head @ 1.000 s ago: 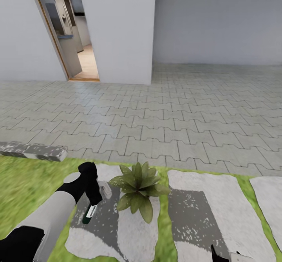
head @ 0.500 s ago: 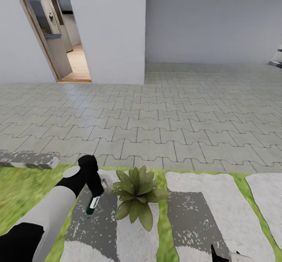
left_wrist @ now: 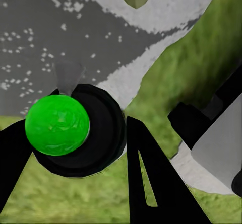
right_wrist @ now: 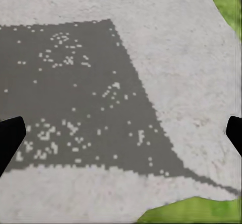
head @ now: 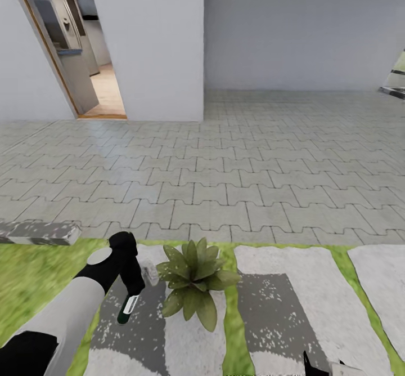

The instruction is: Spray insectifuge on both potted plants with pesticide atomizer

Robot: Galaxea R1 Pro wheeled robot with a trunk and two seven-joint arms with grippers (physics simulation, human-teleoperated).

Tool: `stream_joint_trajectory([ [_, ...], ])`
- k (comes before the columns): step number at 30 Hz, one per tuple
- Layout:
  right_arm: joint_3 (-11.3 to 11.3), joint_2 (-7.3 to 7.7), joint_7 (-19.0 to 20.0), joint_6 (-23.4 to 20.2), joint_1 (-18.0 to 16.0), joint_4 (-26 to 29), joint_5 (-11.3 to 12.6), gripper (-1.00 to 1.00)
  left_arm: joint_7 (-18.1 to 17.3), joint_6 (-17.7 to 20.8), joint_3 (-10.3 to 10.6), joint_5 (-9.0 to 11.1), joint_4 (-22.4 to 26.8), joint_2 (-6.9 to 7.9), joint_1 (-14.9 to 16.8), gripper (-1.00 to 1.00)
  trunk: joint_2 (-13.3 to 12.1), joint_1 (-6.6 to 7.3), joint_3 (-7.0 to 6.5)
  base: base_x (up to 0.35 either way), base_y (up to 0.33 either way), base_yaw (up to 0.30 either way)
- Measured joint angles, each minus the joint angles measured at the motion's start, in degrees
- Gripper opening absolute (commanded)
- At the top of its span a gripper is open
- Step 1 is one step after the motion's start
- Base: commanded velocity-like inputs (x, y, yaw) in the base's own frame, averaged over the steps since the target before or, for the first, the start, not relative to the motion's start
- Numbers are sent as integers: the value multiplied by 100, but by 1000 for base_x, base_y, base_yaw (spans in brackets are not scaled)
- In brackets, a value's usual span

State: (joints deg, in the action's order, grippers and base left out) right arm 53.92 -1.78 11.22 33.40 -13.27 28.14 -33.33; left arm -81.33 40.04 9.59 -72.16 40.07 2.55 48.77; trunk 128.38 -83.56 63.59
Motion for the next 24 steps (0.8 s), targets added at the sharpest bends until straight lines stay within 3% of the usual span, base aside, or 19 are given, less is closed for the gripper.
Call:
stream_joint_trajectory([
  [6, 0, -6, 0, 2, -2, -3, -2, 100, 41, 8, -4, -1, 24, -7, -17, -100, 0, -2, 0, -81, 99, -277],
  [11, 0, -5, 0, 1, -3, -4, 4, 100, 41, 25, -17, -1, 40, -8, 2, -100, 0, 1, 0, 37, 249, -45],
  [18, -7, -9, 0, -2, -1, -1, -2, 100, 43, 4, 0, 2, 38, -1, -10, -100, 0, 0, 0, 13, 24, -4],
  [24, -7, -8, 0, -6, -2, -12, -2, 100, 42, 22, -16, -2, 36, -6, 0, -100, 0, 2, 0, 130, 170, -222],
])
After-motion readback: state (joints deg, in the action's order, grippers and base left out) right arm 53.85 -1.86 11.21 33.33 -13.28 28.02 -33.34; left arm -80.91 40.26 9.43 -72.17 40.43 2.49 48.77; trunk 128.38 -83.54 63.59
